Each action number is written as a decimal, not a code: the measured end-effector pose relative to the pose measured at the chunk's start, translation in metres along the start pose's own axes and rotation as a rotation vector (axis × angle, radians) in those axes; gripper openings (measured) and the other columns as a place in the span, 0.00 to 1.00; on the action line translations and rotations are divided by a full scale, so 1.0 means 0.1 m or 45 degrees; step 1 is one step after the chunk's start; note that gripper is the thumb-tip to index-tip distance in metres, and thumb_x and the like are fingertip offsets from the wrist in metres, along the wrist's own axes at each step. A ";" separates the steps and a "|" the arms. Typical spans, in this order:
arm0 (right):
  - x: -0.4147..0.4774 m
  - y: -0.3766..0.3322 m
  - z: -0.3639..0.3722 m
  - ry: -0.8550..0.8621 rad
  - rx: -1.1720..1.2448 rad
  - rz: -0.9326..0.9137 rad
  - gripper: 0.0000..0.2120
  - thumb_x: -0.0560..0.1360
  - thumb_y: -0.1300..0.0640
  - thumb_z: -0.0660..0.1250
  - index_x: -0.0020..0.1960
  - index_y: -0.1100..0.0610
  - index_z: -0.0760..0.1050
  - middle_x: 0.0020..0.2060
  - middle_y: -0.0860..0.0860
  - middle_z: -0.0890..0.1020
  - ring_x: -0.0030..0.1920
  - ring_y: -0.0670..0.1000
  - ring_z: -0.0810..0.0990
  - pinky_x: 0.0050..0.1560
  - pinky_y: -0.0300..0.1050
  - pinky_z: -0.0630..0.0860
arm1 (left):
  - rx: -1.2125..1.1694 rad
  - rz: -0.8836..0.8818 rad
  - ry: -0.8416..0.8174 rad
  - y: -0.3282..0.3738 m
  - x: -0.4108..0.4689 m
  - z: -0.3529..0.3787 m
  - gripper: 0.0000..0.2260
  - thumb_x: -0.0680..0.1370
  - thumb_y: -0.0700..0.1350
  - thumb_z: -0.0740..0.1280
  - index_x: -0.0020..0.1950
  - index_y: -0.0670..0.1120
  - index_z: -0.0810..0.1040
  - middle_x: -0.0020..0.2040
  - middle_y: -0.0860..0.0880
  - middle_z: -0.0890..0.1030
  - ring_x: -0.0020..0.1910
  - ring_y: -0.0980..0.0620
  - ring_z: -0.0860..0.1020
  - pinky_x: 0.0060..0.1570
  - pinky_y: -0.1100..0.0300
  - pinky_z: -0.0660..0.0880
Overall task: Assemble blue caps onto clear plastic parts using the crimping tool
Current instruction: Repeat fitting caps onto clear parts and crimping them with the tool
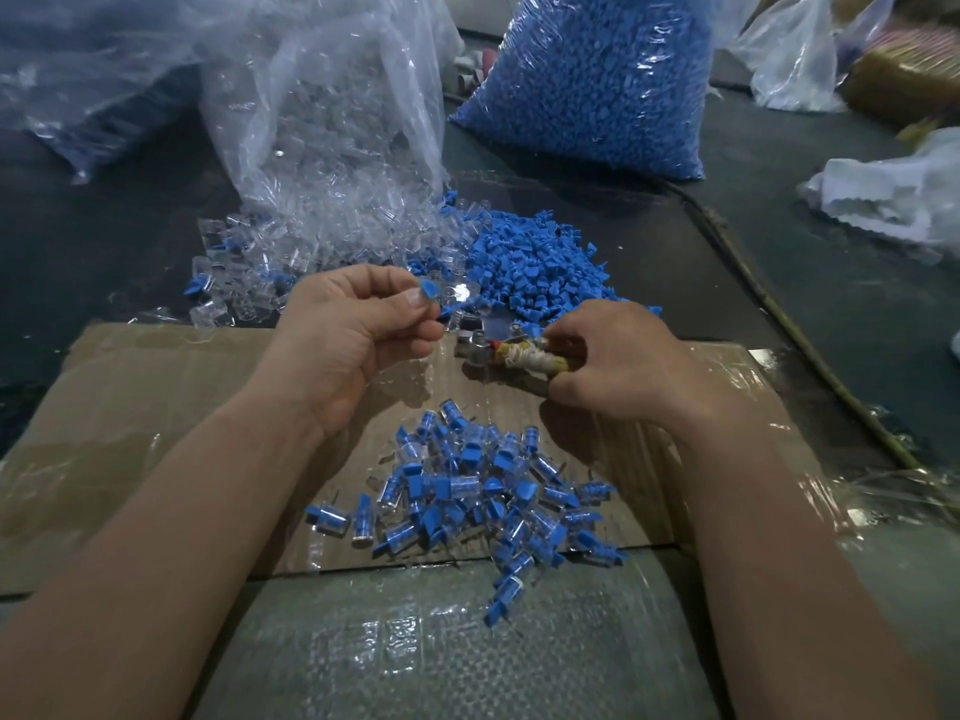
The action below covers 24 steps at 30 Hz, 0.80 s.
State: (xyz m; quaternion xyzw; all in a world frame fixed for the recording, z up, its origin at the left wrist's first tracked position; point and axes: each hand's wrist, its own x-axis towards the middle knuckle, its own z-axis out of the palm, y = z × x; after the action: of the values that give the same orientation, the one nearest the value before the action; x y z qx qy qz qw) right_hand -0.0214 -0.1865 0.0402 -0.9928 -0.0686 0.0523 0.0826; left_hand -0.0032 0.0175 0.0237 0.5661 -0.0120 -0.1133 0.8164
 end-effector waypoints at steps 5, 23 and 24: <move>0.01 0.00 0.04 0.063 -0.021 -0.016 0.04 0.70 0.57 0.67 0.44 0.54 0.76 0.38 0.48 0.75 0.39 0.48 0.72 0.35 0.42 0.67 | 0.013 0.039 -0.010 -0.02 -0.01 0.00 0.07 0.62 0.38 0.66 0.39 0.41 0.74 0.29 0.48 0.81 0.28 0.54 0.79 0.28 0.67 0.75; -0.05 -0.25 0.08 0.344 0.370 -0.105 0.12 0.67 0.62 0.63 0.47 0.52 0.65 0.42 0.47 0.69 0.43 0.49 0.67 0.38 0.34 0.62 | 0.023 0.282 0.051 0.00 -0.08 0.10 0.05 0.65 0.39 0.67 0.40 0.41 0.74 0.31 0.49 0.81 0.30 0.54 0.80 0.32 0.65 0.76; -0.05 -0.25 0.09 0.336 0.377 -0.104 0.12 0.67 0.62 0.63 0.47 0.52 0.64 0.40 0.46 0.68 0.42 0.48 0.66 0.38 0.34 0.61 | 0.027 0.294 0.055 -0.01 -0.08 0.10 0.05 0.66 0.39 0.67 0.40 0.41 0.74 0.31 0.50 0.81 0.30 0.54 0.80 0.32 0.65 0.76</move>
State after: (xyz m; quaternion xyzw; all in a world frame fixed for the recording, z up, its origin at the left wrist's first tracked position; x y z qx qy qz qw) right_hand -0.0302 -0.1612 0.0363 -0.9645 -0.0887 -0.0722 0.2380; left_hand -0.0128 0.0096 0.0276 0.5719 -0.0607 -0.0061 0.8180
